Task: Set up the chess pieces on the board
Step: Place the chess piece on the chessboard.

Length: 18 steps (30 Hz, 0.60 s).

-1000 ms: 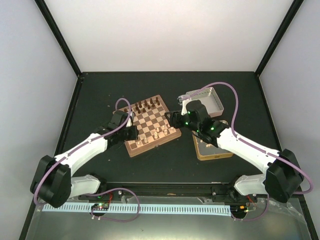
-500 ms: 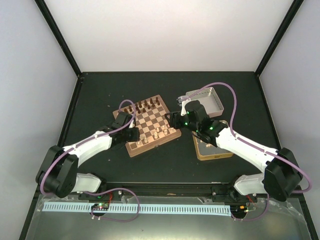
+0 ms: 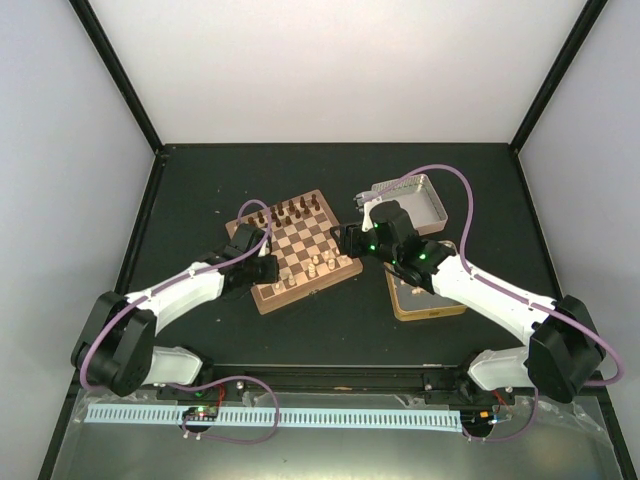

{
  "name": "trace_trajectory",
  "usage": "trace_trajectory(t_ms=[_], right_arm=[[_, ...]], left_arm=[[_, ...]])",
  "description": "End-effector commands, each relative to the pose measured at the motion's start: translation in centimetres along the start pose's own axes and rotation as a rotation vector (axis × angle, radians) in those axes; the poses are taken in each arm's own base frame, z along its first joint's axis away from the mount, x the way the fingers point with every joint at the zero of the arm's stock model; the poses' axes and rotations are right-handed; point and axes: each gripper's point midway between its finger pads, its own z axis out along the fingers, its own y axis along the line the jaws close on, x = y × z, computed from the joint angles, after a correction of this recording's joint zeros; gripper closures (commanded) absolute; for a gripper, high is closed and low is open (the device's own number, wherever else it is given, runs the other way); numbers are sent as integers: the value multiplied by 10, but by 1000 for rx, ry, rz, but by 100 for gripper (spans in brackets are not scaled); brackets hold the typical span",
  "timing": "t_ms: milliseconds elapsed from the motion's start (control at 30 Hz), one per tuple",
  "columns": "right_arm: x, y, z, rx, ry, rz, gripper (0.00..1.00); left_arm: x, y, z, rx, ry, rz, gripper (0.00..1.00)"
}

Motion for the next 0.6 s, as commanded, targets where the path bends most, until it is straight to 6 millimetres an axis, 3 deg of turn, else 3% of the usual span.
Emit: trace_trajectory(t_ms=[0, 400, 567], right_arm=[[-12, 1, -2, 10, -27, 0, 37], [-10, 1, -1, 9, -21, 0, 37], [-10, 3, -1, 3, -19, 2, 37]], left_arm=[[2, 0, -5, -8, 7, 7, 92], [4, -2, -8, 3, 17, 9, 89], [2, -6, -8, 13, 21, 12, 83]])
